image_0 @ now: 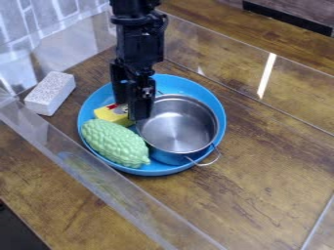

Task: Remove the yellow brick from inside the blue tray and put it on the table

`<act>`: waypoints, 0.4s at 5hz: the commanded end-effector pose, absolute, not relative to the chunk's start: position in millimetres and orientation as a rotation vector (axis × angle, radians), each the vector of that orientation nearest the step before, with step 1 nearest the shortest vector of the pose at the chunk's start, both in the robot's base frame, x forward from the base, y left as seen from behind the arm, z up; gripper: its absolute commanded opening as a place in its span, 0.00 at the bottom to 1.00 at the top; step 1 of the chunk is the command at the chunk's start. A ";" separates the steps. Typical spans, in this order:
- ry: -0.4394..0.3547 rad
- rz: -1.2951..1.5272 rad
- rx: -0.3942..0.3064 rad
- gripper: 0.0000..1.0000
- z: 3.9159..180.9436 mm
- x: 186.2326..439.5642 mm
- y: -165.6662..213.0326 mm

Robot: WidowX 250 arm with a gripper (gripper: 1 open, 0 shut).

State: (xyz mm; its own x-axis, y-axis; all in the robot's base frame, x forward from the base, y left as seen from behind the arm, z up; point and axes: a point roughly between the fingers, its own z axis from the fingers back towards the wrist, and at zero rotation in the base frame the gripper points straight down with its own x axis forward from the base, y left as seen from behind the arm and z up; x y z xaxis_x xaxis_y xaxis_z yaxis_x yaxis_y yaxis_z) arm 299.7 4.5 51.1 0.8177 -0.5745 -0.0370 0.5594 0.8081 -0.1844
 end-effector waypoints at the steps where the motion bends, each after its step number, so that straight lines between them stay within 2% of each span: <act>1: 0.009 -0.597 -0.139 1.00 73.2 310.0 11.1; 2: 0.003 -0.596 -0.139 1.00 72.0 314.1 12.6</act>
